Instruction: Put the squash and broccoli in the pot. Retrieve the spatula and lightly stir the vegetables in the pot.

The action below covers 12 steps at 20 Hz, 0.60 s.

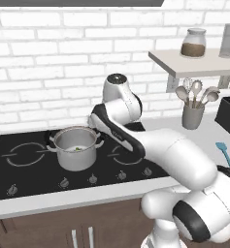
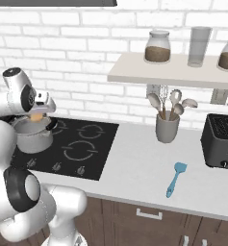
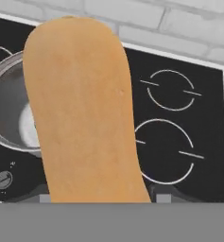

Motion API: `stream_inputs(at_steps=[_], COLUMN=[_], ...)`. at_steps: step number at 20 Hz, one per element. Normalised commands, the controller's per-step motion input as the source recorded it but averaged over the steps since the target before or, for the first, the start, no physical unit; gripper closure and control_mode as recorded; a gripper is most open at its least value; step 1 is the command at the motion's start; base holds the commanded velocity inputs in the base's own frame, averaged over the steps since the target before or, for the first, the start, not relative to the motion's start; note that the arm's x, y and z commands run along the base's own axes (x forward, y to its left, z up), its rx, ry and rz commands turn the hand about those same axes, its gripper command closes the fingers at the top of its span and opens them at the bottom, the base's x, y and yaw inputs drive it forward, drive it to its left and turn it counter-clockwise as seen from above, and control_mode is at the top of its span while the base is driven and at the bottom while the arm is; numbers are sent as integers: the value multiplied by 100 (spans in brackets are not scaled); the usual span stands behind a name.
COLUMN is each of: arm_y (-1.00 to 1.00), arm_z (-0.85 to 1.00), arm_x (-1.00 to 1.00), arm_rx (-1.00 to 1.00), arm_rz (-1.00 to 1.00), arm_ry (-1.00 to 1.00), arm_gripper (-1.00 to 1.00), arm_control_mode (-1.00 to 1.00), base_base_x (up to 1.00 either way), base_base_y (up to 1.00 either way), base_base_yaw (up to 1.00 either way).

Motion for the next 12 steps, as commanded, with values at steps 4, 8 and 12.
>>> stream_inputs(at_steps=[4,8,12], arm_y=[100,67,31], arm_z=[-11,-63,-73], arm_x=[50,48,32], arm_rx=[0,0,0], arm_rz=[14,4,1], arm_ry=[-13,-3,0], arm_gripper=[100,100,100], arm_control_mode=[-100,-100,-100], base_base_x=[0,0,0], base_base_y=[0,0,0], base_base_yaw=[0,0,0])
